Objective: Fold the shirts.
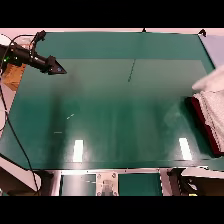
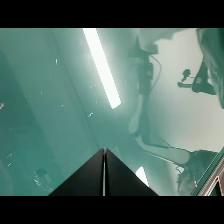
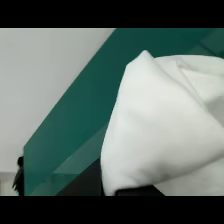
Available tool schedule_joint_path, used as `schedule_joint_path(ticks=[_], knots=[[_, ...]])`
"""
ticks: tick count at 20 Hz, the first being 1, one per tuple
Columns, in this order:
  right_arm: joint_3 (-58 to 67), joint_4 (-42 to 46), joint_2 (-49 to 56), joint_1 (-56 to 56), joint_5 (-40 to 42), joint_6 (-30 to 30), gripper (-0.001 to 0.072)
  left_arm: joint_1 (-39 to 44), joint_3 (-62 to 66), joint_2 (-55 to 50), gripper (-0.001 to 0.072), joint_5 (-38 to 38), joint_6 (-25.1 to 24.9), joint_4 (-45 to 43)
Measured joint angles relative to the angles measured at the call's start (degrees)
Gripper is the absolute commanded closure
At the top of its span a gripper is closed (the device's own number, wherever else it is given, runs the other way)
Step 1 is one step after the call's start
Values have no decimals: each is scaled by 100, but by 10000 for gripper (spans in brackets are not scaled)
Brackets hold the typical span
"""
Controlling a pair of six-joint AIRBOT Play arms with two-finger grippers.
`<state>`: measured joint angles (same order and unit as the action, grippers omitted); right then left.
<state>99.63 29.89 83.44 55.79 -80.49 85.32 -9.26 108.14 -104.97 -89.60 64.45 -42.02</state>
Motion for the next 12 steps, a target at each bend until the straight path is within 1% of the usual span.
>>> schedule_joint_path(ticks=[5,7,9,12], knots=[[-44,1451,-382,1027,-804,717,699,0,0,0,682,-136,2,-2],[-66,2186,-546,1207,-1226,1054,698,0,0,0,682,-210,2,-2],[-107,3099,-640,1303,-1714,1340,697,0,0,0,682,-249,0,-2],[-413,4238,-739,1370,-2131,1550,697,0,0,0,682,-282,0,-2]])
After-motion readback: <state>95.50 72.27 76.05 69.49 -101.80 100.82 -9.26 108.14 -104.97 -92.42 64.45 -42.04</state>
